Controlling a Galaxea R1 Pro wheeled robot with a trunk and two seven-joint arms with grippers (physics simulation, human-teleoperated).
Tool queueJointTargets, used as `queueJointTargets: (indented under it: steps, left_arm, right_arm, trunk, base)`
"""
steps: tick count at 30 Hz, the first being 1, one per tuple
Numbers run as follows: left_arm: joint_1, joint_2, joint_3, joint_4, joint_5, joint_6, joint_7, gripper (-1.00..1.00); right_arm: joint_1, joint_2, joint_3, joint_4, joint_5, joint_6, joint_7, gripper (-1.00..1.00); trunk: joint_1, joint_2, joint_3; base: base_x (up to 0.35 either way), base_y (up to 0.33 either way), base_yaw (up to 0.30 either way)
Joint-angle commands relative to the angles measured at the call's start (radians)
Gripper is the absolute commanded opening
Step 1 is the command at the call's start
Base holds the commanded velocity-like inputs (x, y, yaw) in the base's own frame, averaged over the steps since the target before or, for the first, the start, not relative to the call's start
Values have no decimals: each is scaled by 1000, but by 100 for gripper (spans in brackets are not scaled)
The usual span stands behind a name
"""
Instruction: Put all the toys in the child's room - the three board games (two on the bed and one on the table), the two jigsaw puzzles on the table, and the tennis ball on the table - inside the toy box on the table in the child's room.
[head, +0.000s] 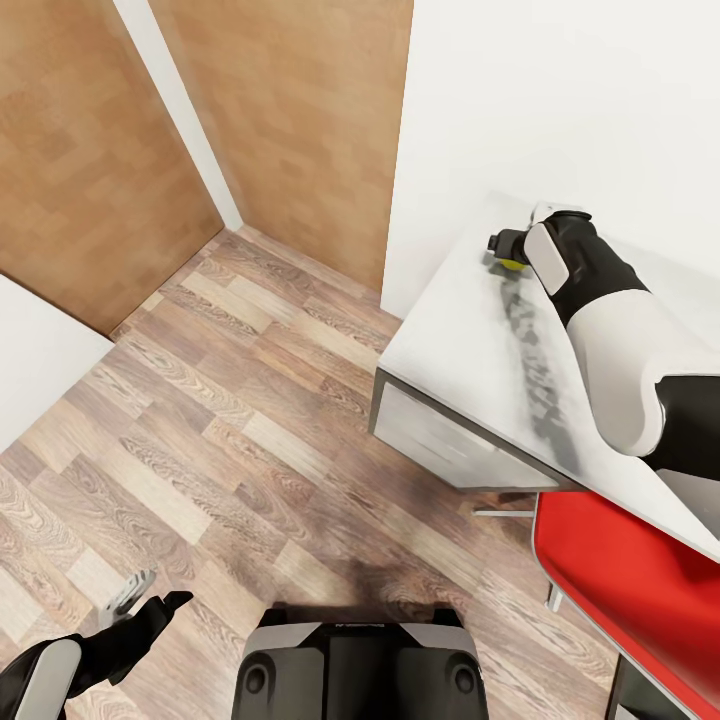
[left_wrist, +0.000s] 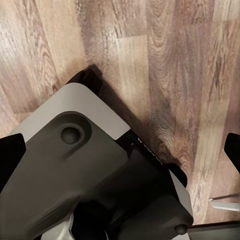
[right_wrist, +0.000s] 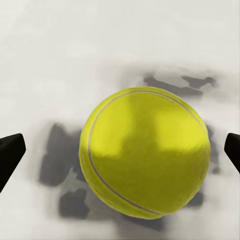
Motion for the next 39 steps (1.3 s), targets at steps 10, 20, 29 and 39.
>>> queueJointTargets:
  steps: [10, 20, 29, 39]
  left_arm:
    - [0, 0, 1, -1, 10, 4, 8, 100]
    - [0, 0, 1, -1, 11, 4, 8, 100]
    - [0, 0, 1, -1, 12, 4, 8, 100]
    - [0, 0, 2, -1, 13, 4, 7, 100]
  right_arm:
    - [-1, -2, 3, -1, -10, 3, -7, 100]
    - [-1, -4, 2, -1, -10, 3, -7, 100]
    - [-1, -4, 2, -1, -10, 2, -8, -100]
    - [0, -6, 0, -1, -9, -4, -9, -100]
  trunk:
    - [0, -1, -1]
    - [0, -1, -1]
    - [0, -1, -1]
    - [0, -1, -1]
  base:
    - [0, 0, 0]
    - [0, 0, 0]
    - [0, 0, 0]
    - [0, 0, 0]
